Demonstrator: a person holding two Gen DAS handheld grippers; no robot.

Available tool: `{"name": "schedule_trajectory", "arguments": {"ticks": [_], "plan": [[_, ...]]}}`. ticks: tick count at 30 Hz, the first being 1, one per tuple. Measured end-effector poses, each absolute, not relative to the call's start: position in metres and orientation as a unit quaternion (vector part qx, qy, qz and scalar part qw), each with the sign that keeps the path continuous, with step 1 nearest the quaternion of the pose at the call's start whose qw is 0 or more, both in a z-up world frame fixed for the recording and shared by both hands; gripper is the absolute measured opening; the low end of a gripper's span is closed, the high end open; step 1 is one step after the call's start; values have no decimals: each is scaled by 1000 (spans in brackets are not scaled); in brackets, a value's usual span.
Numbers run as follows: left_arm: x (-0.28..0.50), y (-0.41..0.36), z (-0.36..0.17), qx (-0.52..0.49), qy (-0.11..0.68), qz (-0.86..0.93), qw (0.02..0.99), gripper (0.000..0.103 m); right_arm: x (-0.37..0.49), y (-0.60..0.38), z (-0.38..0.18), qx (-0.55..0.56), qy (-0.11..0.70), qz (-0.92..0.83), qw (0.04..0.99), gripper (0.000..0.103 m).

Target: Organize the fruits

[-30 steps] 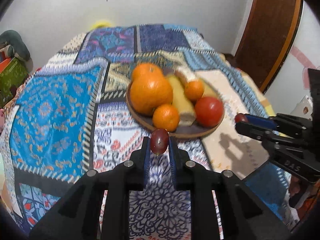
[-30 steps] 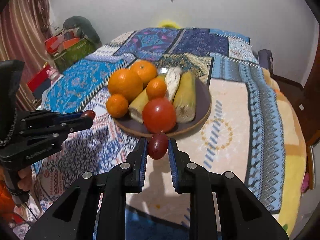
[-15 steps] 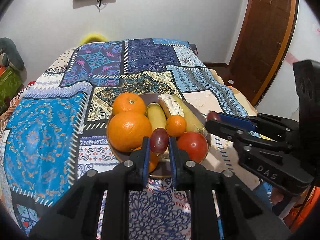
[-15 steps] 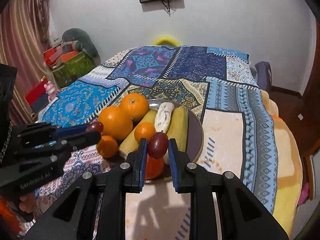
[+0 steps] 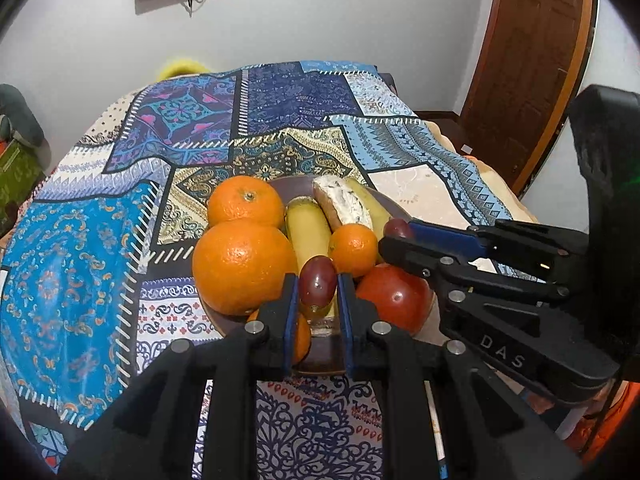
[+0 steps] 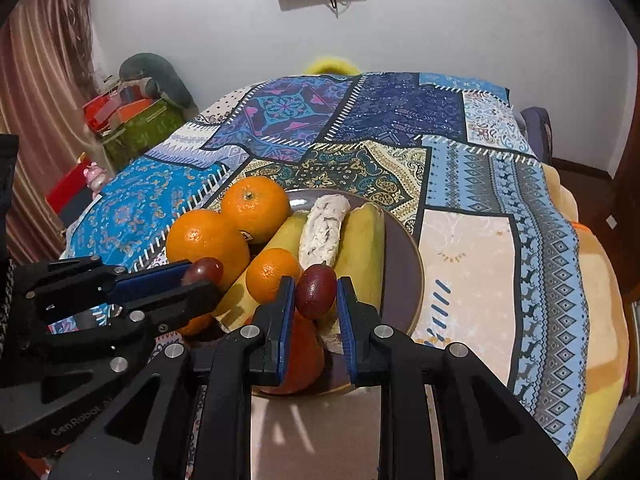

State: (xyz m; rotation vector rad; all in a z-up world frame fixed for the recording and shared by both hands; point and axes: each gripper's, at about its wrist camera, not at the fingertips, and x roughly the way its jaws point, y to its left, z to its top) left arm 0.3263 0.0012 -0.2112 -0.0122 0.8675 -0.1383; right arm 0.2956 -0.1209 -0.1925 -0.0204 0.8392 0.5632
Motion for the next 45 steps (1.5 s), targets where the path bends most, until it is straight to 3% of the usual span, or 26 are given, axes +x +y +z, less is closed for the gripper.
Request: {"name": "schedule_trajectory", "arguments": {"ticks": [2,7,12,24,31,33,38,42,45], "plan": [[328,3,-213,-12,425,-66,903,29,296,-120,-192,-15,402,269,875,19],[320,4,-207,-13,421,-62,905,31,296,-123,-189,-17,403,261,877,29],[301,6,-185,-11,401,-55,914,31,285,-130,-171,-16,389,258,884,29],[197,11,-60,-17,246,-14,969,32,205,-158,-58,-9,269,251,930,29],[116,13,-3,-32,145,7,989,55,137,-171,5,8,184,264,947,29],[95,12,9,-33,124,6,992,62,118,-171,17,8,163,264,951,32],[62,11,23,-29,95,6,995,77,82,-170,30,13,118,257,959,58],[46,8,25,-19,80,7,997,92,67,-165,28,13,106,247,963,69],[39,5,24,-11,76,9,997,97,60,-163,25,11,96,231,968,85]]}}
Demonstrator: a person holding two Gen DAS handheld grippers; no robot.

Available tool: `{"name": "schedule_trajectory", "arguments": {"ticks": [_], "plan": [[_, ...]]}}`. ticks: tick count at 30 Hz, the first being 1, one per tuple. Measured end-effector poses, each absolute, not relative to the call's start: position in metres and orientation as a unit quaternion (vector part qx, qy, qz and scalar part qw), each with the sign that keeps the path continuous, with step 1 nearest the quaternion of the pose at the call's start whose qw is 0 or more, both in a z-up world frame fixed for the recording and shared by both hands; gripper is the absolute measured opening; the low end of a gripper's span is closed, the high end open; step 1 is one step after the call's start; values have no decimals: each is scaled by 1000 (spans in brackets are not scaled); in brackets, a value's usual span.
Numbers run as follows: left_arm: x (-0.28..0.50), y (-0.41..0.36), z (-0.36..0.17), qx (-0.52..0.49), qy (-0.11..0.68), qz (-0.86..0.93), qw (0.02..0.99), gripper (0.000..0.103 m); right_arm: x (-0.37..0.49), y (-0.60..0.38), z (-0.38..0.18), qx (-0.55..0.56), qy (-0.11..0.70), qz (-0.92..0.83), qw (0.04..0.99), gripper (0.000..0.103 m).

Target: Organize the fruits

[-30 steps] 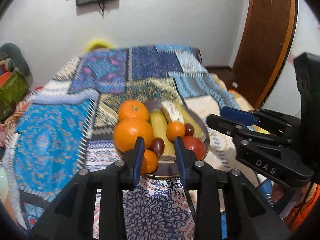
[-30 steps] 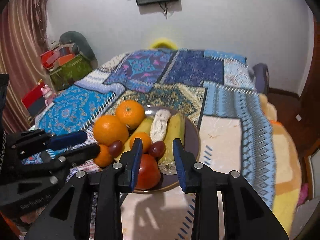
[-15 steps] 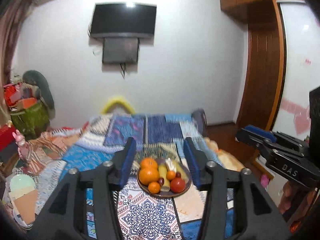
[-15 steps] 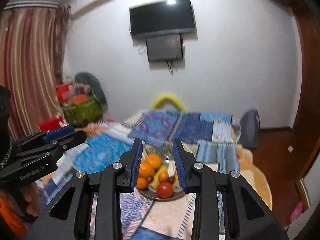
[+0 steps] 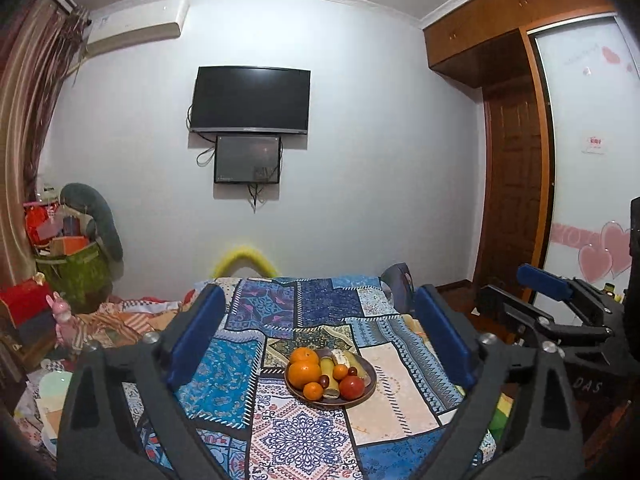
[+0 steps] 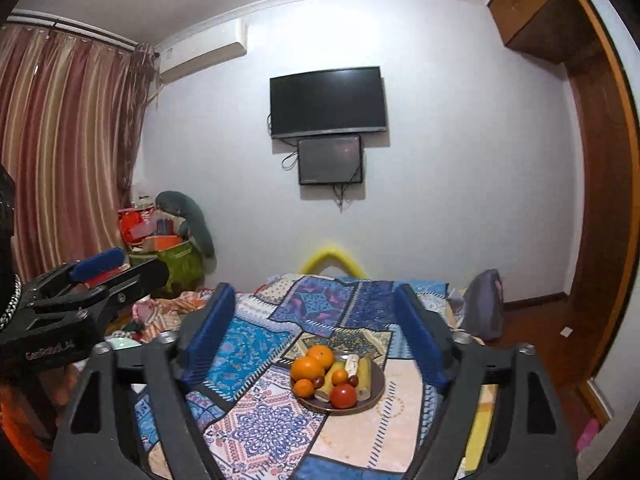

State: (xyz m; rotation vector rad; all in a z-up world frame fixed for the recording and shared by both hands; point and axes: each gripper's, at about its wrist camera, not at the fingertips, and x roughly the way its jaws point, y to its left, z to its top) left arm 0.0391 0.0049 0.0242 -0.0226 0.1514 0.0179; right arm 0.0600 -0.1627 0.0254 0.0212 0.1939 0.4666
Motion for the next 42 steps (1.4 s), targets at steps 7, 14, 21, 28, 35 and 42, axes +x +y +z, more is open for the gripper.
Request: {"name": "schedule_trajectory", "arguments": {"ticks": [7,14,21,28,35,42], "plan": [[29,2,21,-13,77,3,997,101,51,-169,26,17,85,205,975,103],[25,-1,20,-12,80,4,997,102,44,-179,24,24,87,199,976,103],[24,-3,19,-8,79,4,997,103,36,-183,23,19,83,197,977,103],[24,-4,18,-9,82,5,997,103,35,-182,23,19,83,196,977,103],[25,-4,19,-15,83,3,996,103,34,-182,24,22,83,199,976,103],[25,-4,18,-17,85,2,996,103,32,-184,26,25,80,198,977,103]]}}
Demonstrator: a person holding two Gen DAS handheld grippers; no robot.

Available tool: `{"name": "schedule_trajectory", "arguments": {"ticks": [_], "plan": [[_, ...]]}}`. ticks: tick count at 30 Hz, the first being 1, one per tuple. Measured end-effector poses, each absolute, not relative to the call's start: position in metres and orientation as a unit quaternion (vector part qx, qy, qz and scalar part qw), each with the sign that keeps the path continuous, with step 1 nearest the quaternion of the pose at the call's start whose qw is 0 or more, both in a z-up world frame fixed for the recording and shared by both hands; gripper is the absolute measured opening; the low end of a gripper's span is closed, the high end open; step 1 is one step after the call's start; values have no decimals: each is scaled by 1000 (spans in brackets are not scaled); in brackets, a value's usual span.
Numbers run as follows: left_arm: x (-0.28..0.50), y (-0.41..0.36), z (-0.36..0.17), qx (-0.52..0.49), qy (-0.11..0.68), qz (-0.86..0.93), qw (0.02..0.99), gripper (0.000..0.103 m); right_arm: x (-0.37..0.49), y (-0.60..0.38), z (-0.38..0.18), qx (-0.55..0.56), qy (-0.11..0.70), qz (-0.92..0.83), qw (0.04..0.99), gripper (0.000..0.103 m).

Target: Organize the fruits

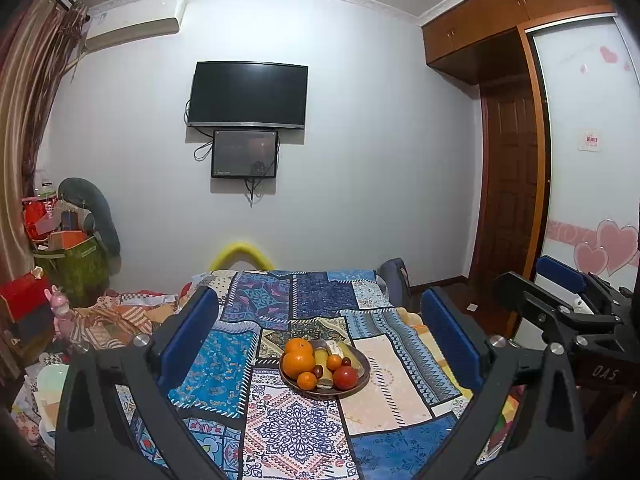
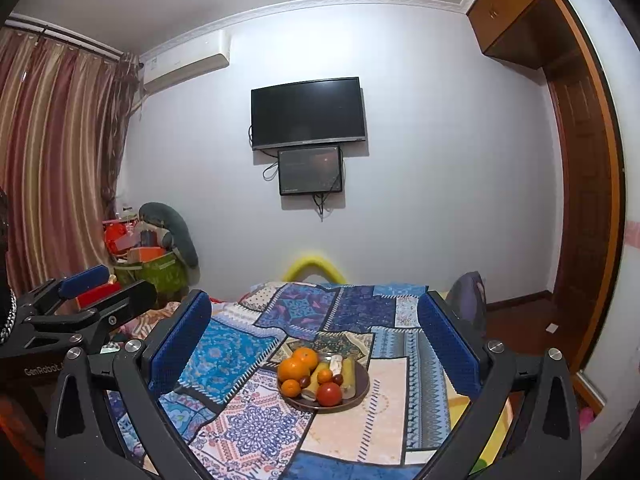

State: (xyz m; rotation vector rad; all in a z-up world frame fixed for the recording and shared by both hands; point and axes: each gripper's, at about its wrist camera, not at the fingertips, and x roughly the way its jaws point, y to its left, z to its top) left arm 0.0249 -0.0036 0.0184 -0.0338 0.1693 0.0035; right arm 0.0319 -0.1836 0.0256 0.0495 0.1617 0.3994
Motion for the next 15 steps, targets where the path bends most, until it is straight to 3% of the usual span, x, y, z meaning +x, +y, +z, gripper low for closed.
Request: {"name": "schedule_trajectory", "arguments": {"ticks": [15], "plan": [[24,-4,18,-19,82,-6,996,103,31,-183,27,27,78,200,976,103]]}}
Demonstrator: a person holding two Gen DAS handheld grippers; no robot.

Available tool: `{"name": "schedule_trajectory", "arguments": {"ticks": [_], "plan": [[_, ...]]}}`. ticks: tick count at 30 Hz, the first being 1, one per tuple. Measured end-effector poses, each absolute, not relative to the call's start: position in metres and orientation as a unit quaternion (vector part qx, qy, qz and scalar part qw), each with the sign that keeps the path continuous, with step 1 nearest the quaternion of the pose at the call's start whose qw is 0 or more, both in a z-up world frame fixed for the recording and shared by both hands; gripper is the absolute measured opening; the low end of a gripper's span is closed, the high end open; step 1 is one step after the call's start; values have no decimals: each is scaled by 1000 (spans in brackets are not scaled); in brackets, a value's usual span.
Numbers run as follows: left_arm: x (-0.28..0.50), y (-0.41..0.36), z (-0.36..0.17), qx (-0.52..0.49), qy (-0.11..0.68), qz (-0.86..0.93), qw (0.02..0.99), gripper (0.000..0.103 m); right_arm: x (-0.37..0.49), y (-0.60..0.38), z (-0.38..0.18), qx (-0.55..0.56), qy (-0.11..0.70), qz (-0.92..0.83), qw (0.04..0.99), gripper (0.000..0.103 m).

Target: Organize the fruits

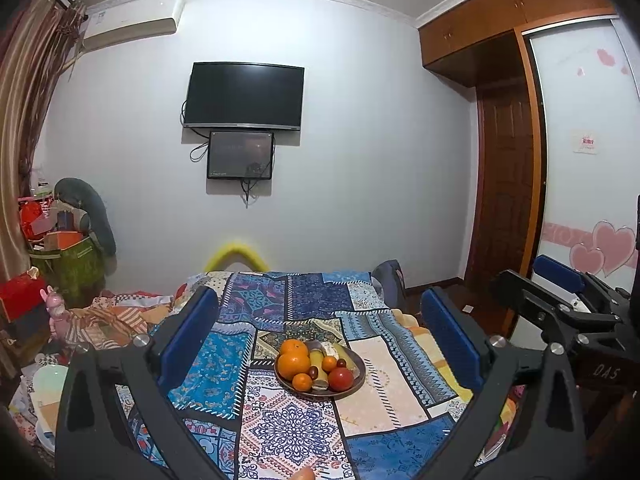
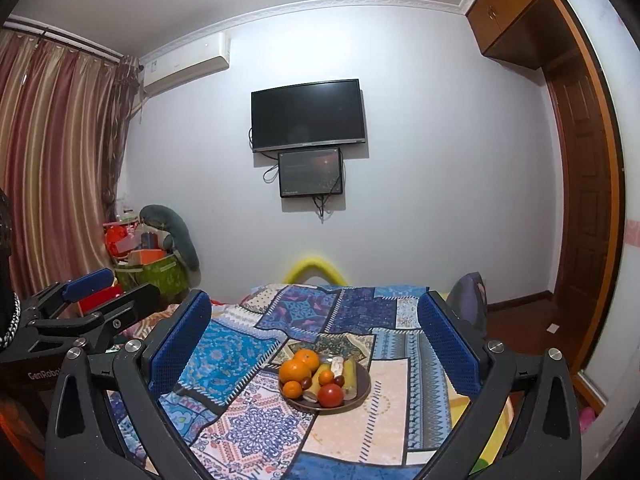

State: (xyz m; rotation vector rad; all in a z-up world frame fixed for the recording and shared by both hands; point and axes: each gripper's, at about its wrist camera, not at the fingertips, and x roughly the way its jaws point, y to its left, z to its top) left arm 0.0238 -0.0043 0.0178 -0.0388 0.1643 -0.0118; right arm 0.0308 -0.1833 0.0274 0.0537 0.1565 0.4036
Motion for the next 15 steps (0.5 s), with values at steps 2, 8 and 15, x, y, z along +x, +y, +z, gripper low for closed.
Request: {"name": "schedule_trajectory", "arguments": {"ticks": [2,8,15], "plan": [[23,-4,18,-22,83,-8,996,103,31,-183,28,26,78,200,976,103],[21,-4,18,-21,83,-12,996,103,31,-183,28,27,78,199,976,103],[26,-2,16,-25,90,-13,996,103,31,-182,28,27,81,199,976,103]]}}
